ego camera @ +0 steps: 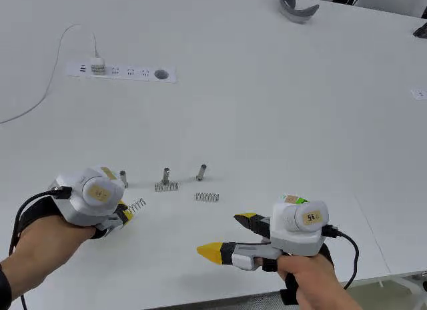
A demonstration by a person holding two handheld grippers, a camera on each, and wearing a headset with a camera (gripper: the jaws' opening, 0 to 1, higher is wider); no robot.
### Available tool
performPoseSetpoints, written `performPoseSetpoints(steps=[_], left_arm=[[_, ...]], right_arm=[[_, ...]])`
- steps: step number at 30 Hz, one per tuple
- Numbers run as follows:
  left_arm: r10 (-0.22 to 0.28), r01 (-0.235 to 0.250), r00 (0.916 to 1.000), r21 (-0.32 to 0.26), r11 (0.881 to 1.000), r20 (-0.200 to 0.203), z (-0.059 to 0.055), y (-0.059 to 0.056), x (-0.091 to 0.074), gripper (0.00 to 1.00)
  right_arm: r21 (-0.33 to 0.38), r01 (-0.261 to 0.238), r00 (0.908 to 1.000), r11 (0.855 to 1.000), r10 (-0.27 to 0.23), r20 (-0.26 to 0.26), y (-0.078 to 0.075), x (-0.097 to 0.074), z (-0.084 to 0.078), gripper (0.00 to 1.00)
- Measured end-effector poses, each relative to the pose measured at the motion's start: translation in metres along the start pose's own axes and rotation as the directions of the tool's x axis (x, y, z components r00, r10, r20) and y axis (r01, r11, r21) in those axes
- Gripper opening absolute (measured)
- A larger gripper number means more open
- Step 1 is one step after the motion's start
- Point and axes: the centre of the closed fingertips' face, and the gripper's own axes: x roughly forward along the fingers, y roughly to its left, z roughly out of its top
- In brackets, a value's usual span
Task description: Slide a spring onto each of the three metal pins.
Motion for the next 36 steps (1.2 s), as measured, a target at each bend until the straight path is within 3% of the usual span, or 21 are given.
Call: performPoseSetpoints(steps=[16, 26, 36], left_arm=[[-0.056, 0.055, 0.9981, 0.05, 0.997, 0.025, 0.016, -0.033, -0.013, 0.1], [-0.092, 0.086, 0.9948, 0.121, 0.989, 0.045, 0.034, -0.056, -0.016, 0.1], [-0.132, 0.122, 0.99, 0.171, 0.978, 0.05, 0.045, -0.078, -0.017, 0.1]], right_arm=[[0.039, -0.021, 0.9997, 0.999, 0.02, 0.014, 0.004, 0.001, -0.003, 0.72], [0.062, -0.051, 0.9976, 0.997, 0.048, 0.049, 0.01, 0.002, 0.005, 0.64], [0.106, -0.088, 0.9924, 0.99, 0.077, 0.095, 0.016, 0.001, 0.013, 0.54]])
